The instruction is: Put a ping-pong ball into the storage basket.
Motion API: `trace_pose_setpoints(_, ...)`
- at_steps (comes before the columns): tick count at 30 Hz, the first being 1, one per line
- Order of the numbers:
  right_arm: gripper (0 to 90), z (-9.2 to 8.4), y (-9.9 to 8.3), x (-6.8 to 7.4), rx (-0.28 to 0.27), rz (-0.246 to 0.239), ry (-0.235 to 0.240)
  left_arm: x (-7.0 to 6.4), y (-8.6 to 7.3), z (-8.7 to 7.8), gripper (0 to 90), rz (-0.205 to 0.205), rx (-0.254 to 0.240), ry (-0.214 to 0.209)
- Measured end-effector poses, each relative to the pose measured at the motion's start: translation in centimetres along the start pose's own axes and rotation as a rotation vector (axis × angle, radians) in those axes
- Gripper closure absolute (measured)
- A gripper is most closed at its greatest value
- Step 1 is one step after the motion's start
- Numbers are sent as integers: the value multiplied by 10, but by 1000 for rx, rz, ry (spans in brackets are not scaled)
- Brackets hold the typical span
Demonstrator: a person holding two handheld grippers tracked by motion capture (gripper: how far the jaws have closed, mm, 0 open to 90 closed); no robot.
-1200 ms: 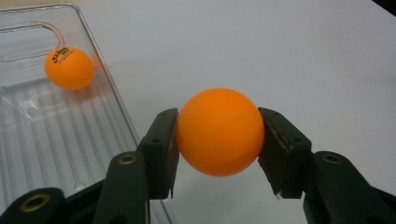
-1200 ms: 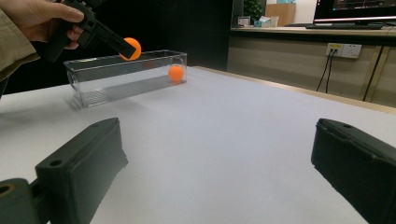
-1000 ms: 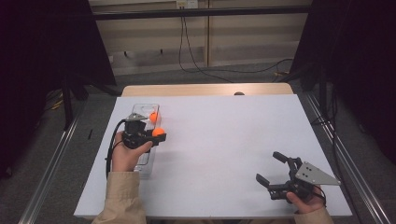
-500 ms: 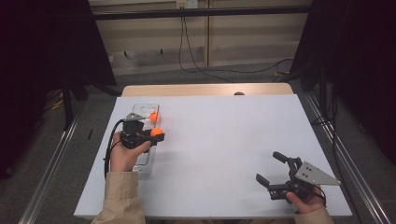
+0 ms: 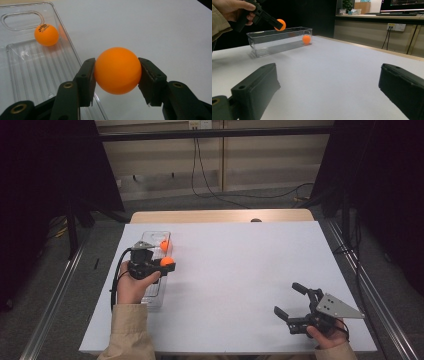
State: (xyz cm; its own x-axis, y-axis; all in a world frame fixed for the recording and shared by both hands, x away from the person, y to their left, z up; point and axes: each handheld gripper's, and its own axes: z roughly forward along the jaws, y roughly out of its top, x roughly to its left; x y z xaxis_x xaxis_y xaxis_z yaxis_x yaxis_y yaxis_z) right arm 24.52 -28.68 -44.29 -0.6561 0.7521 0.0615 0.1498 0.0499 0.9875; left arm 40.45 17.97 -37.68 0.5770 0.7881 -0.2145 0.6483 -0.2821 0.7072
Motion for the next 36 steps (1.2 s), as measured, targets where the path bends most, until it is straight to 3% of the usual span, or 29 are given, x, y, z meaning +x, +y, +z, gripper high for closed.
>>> trace_pose_setpoints(36, 18, 0, 0, 0, -1, 1, 2, 6, -1, -8, 508, -10, -12, 16)
